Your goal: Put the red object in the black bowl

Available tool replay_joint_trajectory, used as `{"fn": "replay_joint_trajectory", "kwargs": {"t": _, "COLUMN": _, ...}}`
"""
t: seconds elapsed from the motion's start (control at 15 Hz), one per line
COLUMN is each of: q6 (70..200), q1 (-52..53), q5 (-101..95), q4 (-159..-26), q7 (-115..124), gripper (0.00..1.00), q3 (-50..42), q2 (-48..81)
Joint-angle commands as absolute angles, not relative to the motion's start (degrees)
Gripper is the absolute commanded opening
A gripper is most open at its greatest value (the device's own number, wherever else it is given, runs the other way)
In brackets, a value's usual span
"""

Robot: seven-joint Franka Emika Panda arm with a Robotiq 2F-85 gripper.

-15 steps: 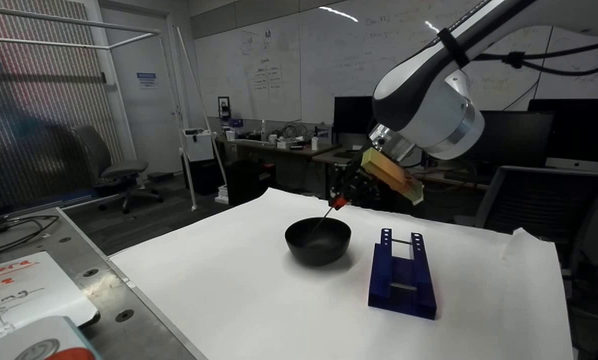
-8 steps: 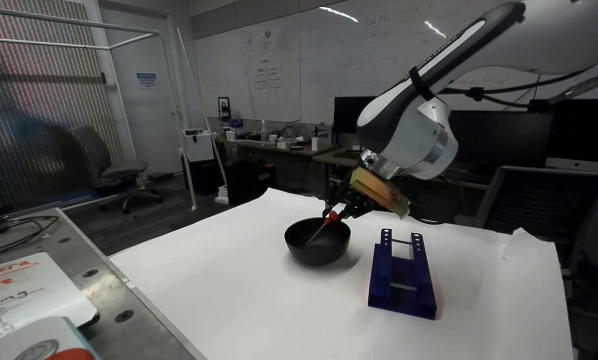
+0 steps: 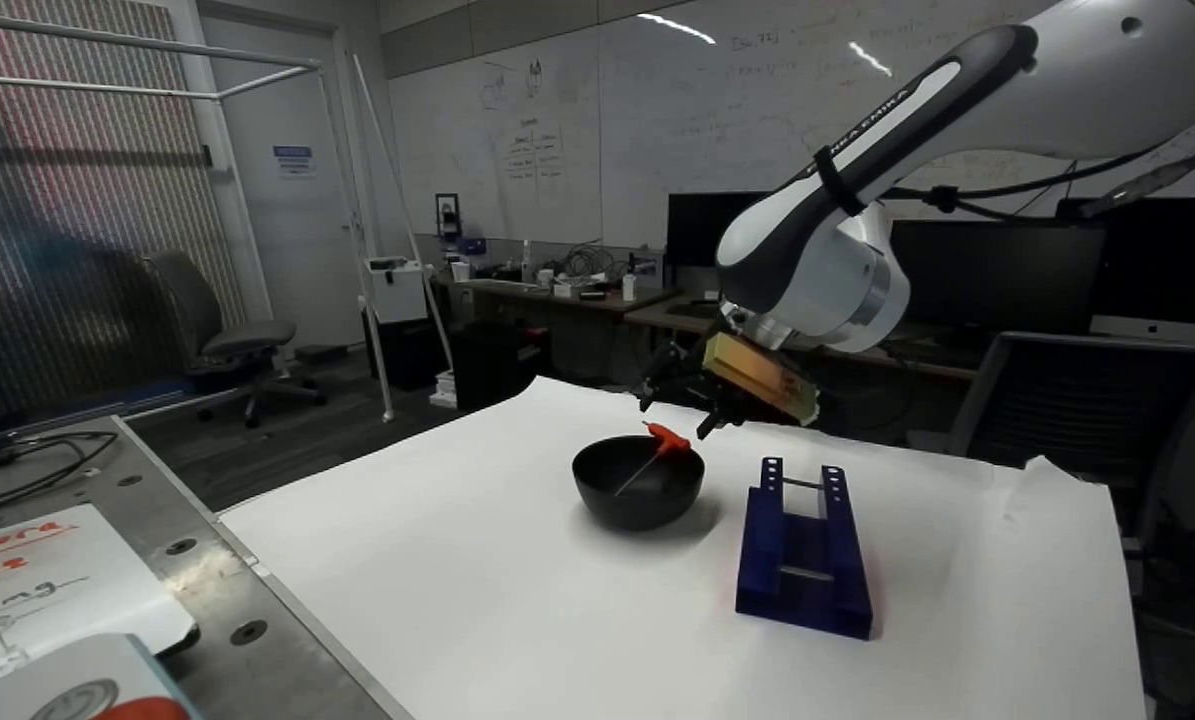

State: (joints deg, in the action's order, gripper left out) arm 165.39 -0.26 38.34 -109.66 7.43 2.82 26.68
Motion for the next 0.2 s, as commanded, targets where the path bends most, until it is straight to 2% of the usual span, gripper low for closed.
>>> {"fn": "replay_joint_trajectory", "kwargs": {"t": 0.0, "q6": 158.2, "q1": 6.0, "q5": 25.6, "q4": -112.9, "q7": 17.8, "gripper": 1.0, "q3": -6.5, "q2": 18.7}}
{"fn": "replay_joint_trajectory", "kwargs": {"t": 0.13, "q6": 150.0, "q1": 8.7, "q5": 16.3, "q4": -112.2, "q7": 24.9, "gripper": 1.0, "q3": -11.3, "q2": 15.2}}
